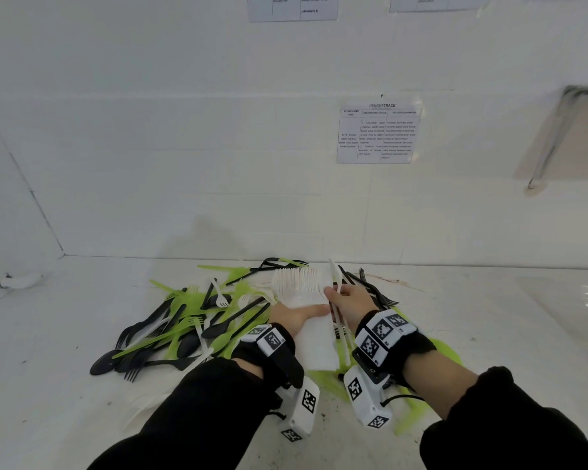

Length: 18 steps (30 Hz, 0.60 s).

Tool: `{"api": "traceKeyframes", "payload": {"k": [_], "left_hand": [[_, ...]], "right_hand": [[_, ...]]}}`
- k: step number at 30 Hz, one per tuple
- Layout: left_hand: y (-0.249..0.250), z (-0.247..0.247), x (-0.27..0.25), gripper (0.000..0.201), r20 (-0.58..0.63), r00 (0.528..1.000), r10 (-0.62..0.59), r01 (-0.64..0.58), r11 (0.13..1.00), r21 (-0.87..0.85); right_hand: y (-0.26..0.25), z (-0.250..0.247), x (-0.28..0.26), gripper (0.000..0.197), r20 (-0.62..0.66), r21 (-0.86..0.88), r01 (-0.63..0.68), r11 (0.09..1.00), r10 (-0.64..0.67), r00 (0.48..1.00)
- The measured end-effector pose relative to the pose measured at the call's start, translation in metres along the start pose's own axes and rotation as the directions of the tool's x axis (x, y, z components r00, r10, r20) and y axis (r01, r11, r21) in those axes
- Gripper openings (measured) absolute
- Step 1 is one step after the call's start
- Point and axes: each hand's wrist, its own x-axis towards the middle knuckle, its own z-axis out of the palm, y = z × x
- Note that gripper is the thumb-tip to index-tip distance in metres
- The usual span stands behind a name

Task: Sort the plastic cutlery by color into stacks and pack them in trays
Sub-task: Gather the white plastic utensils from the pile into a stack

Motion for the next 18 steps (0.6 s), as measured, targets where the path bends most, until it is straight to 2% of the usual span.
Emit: {"api": "traceKeyframes", "payload": {"k": [1, 2, 5, 7, 10, 14, 16, 18], "left_hand": [[-0.001, 0.001, 0.0, 0.084, 0.012, 1.0, 0.008, -0.008, 1.0, 0.006], [-0.001, 0.001, -0.001, 0.08, 0.016, 1.0, 0.015, -0.015, 1.0, 0.004], [-0.002, 0.0, -0.001, 0.06, 0.008, 1.0, 0.004, -0.004, 1.0, 0.017], [-0.002, 0.0, -0.002, 0.065, 0.027, 1.0, 0.008, -0.008, 1.0, 0.014], [-0.005, 0.0, 0.0, 0.085, 0.057, 0.998, 0.039, -0.039, 0.999, 0.008], [-0.011, 0.002, 0.001, 0.087, 0.062, 0.996, 0.057, -0.054, 0.997, -0.051], [-0.012, 0.004, 0.0, 0.08, 0.066, 0.997, 0.036, -0.029, 0.995, -0.1], [-0.012, 0.004, -0.003, 0.061, 0.073, 0.997, 0.008, 0.001, 0.993, -0.115]], "right_hand": [[-0.001, 0.0, -0.001, 0.022, 0.007, -0.028, -0.005, 1.0, 0.006, 1.0], [-0.001, 0.0, -0.001, 0.025, 0.015, -0.026, -0.007, 1.0, 0.007, 1.0], [0.001, 0.0, 0.001, 0.027, 0.015, -0.027, -0.023, 0.999, 0.024, 1.0], [0.0, -0.002, -0.001, 0.028, 0.011, -0.003, -0.034, 0.999, 0.034, 0.999], [-0.001, -0.002, -0.006, 0.029, 0.004, 0.062, -0.047, 0.997, 0.046, 0.999], [0.005, 0.003, -0.003, 0.025, -0.016, -0.041, -0.014, 0.999, 0.013, 1.0], [0.007, 0.003, -0.003, 0.027, -0.025, -0.097, -0.018, 0.995, 0.016, 1.0], [0.004, -0.001, -0.008, 0.022, -0.004, -0.052, -0.002, 0.999, 0.002, 1.0]]}}
